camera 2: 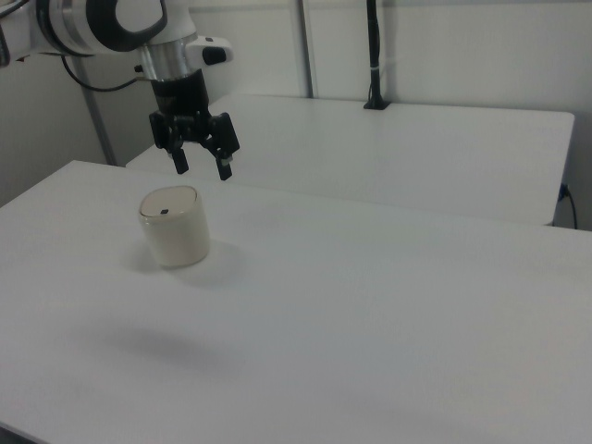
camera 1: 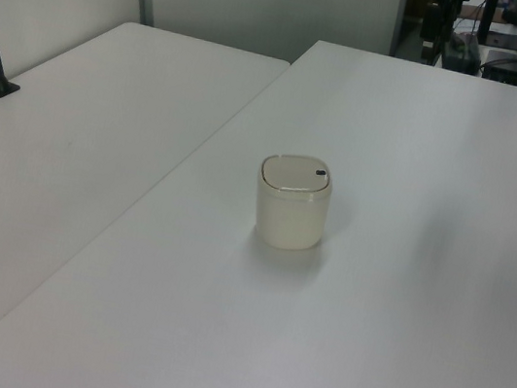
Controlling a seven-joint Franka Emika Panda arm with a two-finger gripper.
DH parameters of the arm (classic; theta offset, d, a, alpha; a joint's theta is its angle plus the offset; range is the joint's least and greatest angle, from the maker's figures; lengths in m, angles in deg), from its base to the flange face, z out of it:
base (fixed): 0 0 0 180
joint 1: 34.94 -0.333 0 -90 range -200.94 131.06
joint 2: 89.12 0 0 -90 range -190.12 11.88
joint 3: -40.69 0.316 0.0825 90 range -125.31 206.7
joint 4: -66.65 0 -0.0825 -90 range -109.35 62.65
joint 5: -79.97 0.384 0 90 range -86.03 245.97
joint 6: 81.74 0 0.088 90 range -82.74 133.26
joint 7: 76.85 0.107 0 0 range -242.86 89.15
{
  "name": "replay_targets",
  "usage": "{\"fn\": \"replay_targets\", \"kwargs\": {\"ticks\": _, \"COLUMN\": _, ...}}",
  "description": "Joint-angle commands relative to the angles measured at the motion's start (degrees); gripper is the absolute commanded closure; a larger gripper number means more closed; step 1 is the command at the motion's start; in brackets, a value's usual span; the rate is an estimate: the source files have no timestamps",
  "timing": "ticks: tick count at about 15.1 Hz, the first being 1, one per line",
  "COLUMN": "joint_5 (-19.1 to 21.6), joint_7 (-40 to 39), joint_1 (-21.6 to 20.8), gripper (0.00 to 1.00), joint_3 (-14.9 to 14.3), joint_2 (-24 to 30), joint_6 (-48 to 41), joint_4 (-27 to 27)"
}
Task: Open the trash bin
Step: 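Move the gripper over the cream trash bin's lid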
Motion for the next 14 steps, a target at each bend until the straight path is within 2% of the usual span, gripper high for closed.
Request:
{"fn": "replay_targets", "kwargs": {"ticks": 1, "joint_5": 0.4, "joint_7": 0.2, "joint_1": 1.0, "gripper": 0.0, "joint_3": 0.9, "joint_2": 1.4, "joint_6": -1.1, "joint_4": -1.3}}
{"fn": "replay_targets", "kwargs": {"ticks": 7, "joint_5": 0.4, "joint_7": 0.0, "joint_1": 1.1, "gripper": 0.0, "joint_3": 0.9, "joint_2": 1.4, "joint_6": -1.5, "joint_4": -1.3}}
{"fn": "replay_targets", "kwargs": {"ticks": 8, "joint_5": 0.4, "joint_7": -1.2, "joint_1": 1.1, "gripper": 0.14, "joint_3": 0.9, "joint_2": 1.4, "joint_6": -1.5, "joint_4": -1.3}}
{"fn": "replay_targets", "kwargs": {"ticks": 10, "joint_5": 0.4, "joint_7": -3.1, "joint_1": 1.1, "gripper": 0.58, "joint_3": 0.9, "joint_2": 1.4, "joint_6": -1.5, "joint_4": -1.3}}
{"fn": "replay_targets", "kwargs": {"ticks": 11, "joint_5": 0.4, "joint_7": -3.1, "joint_1": 1.1, "gripper": 0.74, "joint_3": 0.9, "joint_2": 1.4, "joint_6": -1.5, "joint_4": -1.3}}
{"fn": "replay_targets", "kwargs": {"ticks": 13, "joint_5": 0.4, "joint_7": -3.1, "joint_1": 1.0, "gripper": 0.93, "joint_3": 0.9, "joint_2": 1.4, "joint_6": -1.5, "joint_4": -1.3}}
{"fn": "replay_targets", "kwargs": {"ticks": 14, "joint_5": 0.4, "joint_7": -3.1, "joint_1": 1.0, "gripper": 1.0, "joint_3": 0.9, "joint_2": 1.3, "joint_6": -1.5, "joint_4": -1.3}}
